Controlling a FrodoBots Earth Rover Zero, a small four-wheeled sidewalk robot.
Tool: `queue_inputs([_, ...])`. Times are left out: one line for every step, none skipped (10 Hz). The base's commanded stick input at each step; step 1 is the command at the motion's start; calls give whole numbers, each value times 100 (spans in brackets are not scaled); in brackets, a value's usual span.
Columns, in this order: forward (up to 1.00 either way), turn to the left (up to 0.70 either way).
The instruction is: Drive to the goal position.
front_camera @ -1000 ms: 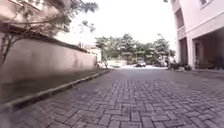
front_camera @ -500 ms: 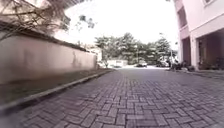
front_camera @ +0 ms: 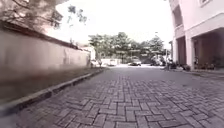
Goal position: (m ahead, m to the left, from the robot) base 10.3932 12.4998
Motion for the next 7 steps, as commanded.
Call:
queue_inputs([70, 0])
queue_inputs([70, 0])
queue_inputs([70, 0])
queue_inputs([70, 0])
queue_inputs([70, 0])
queue_inputs([70, 0])
queue_inputs([70, 0])
